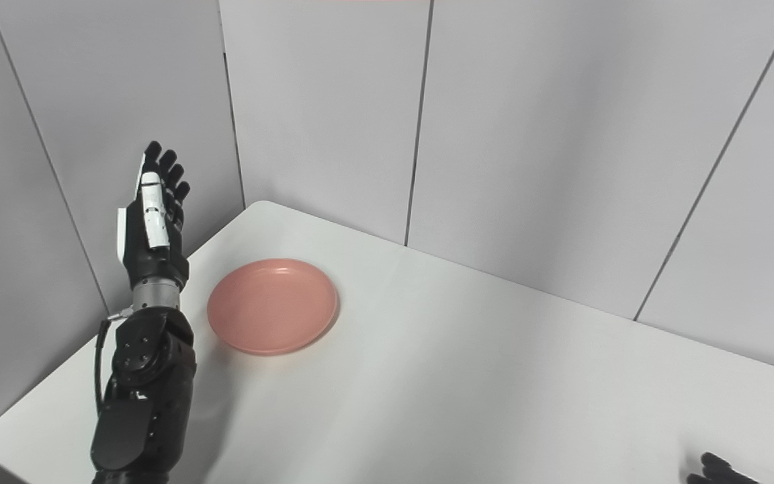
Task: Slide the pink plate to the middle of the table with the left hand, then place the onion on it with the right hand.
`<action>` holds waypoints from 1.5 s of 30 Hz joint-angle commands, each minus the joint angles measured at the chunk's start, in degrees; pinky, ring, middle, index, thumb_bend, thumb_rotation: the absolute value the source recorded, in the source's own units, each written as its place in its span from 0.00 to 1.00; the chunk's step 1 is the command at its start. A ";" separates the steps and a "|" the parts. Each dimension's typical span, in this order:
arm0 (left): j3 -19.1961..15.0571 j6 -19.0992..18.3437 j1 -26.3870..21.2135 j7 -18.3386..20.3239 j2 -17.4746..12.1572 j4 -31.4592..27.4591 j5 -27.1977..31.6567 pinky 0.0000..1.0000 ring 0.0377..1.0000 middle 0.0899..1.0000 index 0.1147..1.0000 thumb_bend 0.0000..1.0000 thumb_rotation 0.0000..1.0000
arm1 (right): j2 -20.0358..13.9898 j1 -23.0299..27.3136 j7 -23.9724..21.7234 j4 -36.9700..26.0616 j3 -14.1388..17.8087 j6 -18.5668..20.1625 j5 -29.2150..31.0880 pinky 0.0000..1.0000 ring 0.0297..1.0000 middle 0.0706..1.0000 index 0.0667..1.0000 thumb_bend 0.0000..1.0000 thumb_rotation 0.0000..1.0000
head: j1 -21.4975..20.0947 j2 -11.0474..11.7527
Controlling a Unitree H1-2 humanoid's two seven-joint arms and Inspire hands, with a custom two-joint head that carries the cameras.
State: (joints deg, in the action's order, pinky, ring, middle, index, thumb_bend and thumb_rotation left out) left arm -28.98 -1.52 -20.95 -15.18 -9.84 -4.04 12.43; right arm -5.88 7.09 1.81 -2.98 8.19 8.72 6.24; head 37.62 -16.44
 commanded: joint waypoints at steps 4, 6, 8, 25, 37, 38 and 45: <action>-0.79 1.32 -1.82 0.03 -2.73 1.47 1.16 0.96 0.96 0.95 0.92 0.35 1.00 | -0.16 -0.28 -0.37 0.65 0.07 1.20 0.35 0.29 0.55 0.63 0.45 0.48 0.16 | 0.12 -0.22; -1.02 1.04 -1.70 0.13 -3.05 2.11 1.79 0.97 0.97 0.96 0.93 0.35 1.00 | -0.09 -0.29 -0.29 0.40 0.09 1.48 0.38 0.29 0.54 0.63 0.45 0.48 0.16 | 0.12 -0.22; -1.18 0.78 -1.58 0.23 -3.36 2.69 2.36 0.98 0.98 0.97 0.94 0.36 1.00 | 0.00 -0.27 -0.27 0.27 0.17 1.75 0.58 0.28 0.53 0.62 0.45 0.48 0.16 | 0.03 -0.18; -1.72 0.90 -0.76 0.61 -5.15 9.50 5.50 0.97 0.97 0.96 0.94 0.35 1.00 | -0.36 -0.57 -0.66 0.86 0.42 0.39 0.96 0.30 0.50 0.58 0.45 0.48 0.16 | 0.42 -0.64; -0.26 1.10 -0.15 2.49 -5.35 15.00 6.75 0.99 0.97 0.96 0.93 0.33 1.00 | -0.42 -0.67 -0.64 0.48 0.53 0.57 0.94 0.25 0.41 0.49 0.43 0.50 0.00 | 0.67 -0.99; -0.23 1.30 -0.05 2.96 -5.28 15.29 7.15 0.99 0.98 0.97 0.94 0.33 1.00 | -0.36 -0.68 -0.49 0.39 0.56 0.71 0.84 0.25 0.41 0.49 0.43 0.50 0.00 | 0.67 -0.99; -0.01 1.79 0.65 4.95 -5.01 17.20 8.25 0.99 0.97 0.96 0.94 0.33 1.00 | -0.40 -0.61 -0.86 0.79 0.95 0.22 1.65 0.27 0.41 0.49 0.43 0.51 0.00 | 0.91 -1.08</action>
State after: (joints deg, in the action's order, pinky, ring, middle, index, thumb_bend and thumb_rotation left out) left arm -29.10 -1.41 -19.36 -11.17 -13.42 13.90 20.42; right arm -6.16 6.99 0.95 -3.01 8.80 8.71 7.64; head 38.50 -17.49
